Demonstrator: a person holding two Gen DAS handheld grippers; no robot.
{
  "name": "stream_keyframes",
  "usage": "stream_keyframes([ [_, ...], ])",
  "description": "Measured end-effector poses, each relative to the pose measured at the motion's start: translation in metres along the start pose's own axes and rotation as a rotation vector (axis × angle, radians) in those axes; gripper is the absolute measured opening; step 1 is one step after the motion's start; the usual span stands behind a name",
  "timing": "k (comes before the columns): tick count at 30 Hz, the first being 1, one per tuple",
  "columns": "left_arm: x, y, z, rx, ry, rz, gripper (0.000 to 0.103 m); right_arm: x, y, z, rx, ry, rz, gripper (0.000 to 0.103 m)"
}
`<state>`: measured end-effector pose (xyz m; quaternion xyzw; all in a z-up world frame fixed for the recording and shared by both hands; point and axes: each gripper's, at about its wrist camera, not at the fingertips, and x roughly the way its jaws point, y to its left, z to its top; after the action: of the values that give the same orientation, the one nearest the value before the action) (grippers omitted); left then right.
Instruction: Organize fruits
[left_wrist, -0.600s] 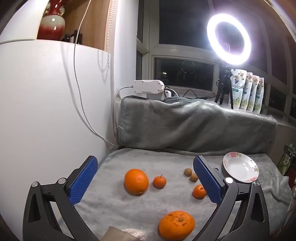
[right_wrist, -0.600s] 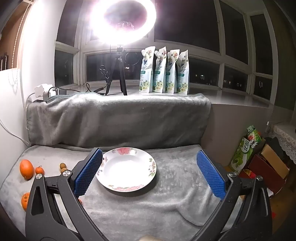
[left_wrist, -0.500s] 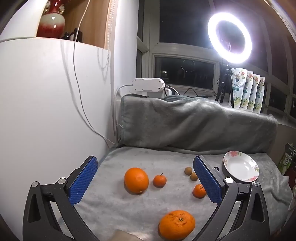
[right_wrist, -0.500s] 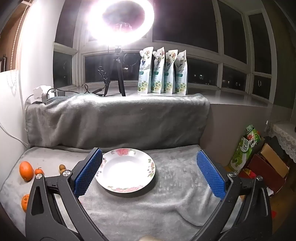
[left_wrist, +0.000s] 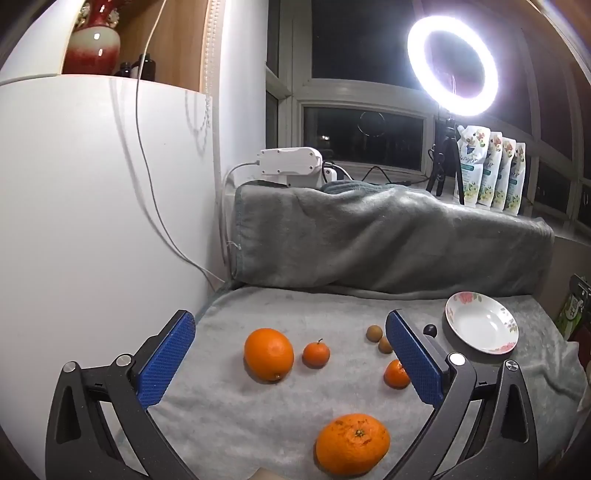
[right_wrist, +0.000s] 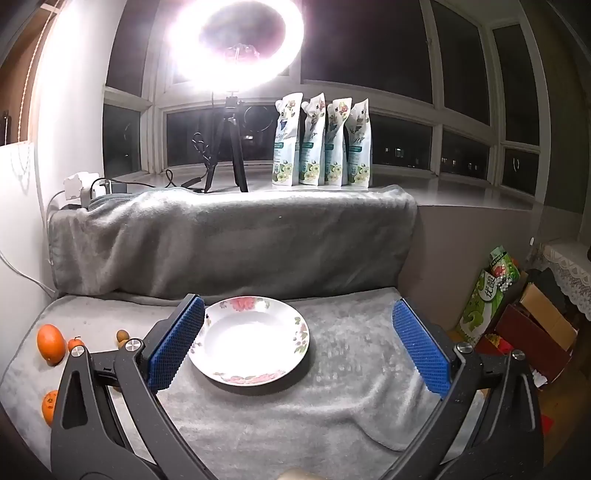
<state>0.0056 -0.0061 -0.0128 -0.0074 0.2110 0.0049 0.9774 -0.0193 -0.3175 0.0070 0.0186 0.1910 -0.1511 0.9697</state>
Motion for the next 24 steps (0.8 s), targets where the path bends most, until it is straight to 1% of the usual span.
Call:
stream_keyframes([
  [24, -0.0036, 0.0003, 0.0044, -0.001, -0.001, -0.008, 0.102, -0.0003, 0.0016, -0.0011, -0.002, 0.001, -0.004, 0.103],
])
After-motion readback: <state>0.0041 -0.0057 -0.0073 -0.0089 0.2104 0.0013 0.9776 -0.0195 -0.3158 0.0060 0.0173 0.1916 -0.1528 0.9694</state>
